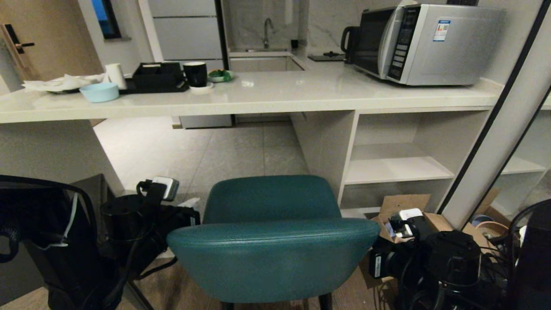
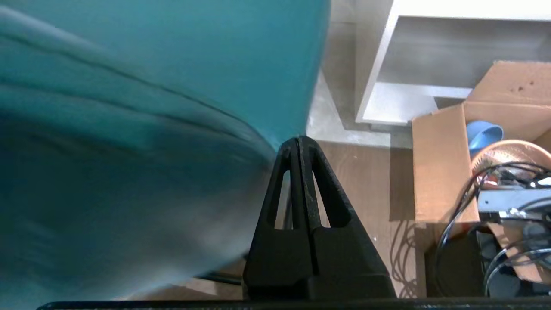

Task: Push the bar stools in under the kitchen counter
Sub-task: Pull the blue chair out from under the dining table

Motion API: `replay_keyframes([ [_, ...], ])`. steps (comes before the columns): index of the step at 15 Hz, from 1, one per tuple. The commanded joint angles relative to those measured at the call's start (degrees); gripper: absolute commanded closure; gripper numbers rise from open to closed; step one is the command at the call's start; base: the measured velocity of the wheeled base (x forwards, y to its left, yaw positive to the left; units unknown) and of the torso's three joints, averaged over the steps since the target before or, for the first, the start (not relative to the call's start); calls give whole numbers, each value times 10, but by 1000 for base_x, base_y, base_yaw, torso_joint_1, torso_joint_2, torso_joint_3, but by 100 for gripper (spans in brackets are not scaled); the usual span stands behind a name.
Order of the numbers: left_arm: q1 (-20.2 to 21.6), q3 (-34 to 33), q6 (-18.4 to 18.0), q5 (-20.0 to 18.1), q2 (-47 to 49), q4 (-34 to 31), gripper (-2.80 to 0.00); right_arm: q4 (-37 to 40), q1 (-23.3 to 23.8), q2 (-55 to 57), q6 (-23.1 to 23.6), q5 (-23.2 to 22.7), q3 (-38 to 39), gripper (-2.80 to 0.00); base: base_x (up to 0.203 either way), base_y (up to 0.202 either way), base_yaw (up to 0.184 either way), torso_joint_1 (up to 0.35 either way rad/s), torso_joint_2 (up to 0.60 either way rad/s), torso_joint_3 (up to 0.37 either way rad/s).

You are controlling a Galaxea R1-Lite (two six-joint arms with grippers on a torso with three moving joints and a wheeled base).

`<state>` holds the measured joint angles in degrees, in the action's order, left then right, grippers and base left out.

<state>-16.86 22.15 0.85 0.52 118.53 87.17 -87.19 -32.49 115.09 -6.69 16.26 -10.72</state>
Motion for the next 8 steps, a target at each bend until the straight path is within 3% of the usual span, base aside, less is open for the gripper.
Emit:
replay_keyframes([
  [1,-18,-8,0,0,-4,5,0,-5,-5,8,0,1,-10,0,0,0,0,0,0,0],
  [8,-108,-58,0,-5,-22,5,0,-5,40,79,-3,3,-73,0,0,0,0,0,0,0],
])
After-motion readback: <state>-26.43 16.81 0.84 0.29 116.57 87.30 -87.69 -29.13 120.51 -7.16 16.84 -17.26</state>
